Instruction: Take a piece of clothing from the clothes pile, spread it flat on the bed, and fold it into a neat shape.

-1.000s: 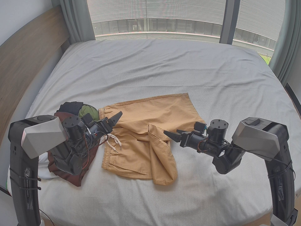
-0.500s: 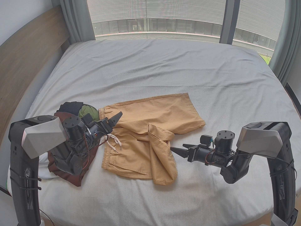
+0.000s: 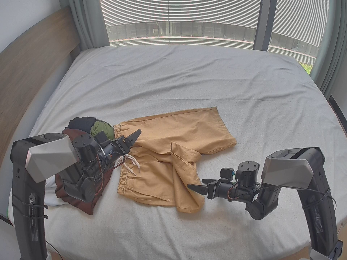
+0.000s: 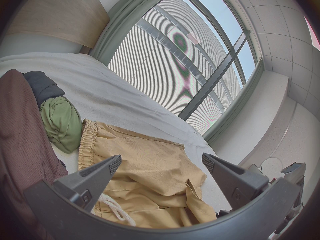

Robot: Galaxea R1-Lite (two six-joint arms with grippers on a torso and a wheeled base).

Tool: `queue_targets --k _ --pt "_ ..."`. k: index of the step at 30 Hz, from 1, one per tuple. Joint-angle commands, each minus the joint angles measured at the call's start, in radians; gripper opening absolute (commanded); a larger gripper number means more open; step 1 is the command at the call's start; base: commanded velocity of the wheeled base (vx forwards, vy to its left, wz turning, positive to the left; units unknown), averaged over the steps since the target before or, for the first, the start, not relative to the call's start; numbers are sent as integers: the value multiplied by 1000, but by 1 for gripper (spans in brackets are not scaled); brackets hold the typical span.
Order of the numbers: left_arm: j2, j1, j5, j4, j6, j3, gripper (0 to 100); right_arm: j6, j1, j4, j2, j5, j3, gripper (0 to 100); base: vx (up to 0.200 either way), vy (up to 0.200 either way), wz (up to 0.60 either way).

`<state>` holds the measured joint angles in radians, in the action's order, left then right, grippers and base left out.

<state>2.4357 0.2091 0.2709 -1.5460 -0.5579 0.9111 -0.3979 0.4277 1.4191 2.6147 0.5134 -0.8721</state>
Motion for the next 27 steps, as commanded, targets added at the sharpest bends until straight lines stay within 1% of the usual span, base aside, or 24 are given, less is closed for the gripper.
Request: queue_targets --k 1,6,9,10,12,14,16,21,27 --pt "2 1 1 0 0 0 100 -4 20 0 28 0 -7 100 0 0 0" --pt "2 1 1 0 0 0 100 -10 51 6 38 0 -4 100 0 0 0" --pt "2 1 1 0 0 0 100 -35 65 12 36 5 2 100 0 0 0" --pt "0 1 -1 0 0 0 100 -68 77 21 35 16 12 100 0 0 0" --pt "0 1 1 0 0 0 100 -107 83 50 24 27 32 100 0 0 0" --pt "0 -1 1 0 0 -1 100 -157 89 110 5 46 62 100 0 0 0" --pt "2 -1 1 0 0 0 100 -180 92 126 -28 53 96 100 0 0 0" --pt "2 -1 1 0 -2 0 100 -180 89 126 -93 76 166 100 0 0 0" --pt "8 -1 1 0 -2 0 100 -179 77 126 -130 77 211 100 0 0 0"
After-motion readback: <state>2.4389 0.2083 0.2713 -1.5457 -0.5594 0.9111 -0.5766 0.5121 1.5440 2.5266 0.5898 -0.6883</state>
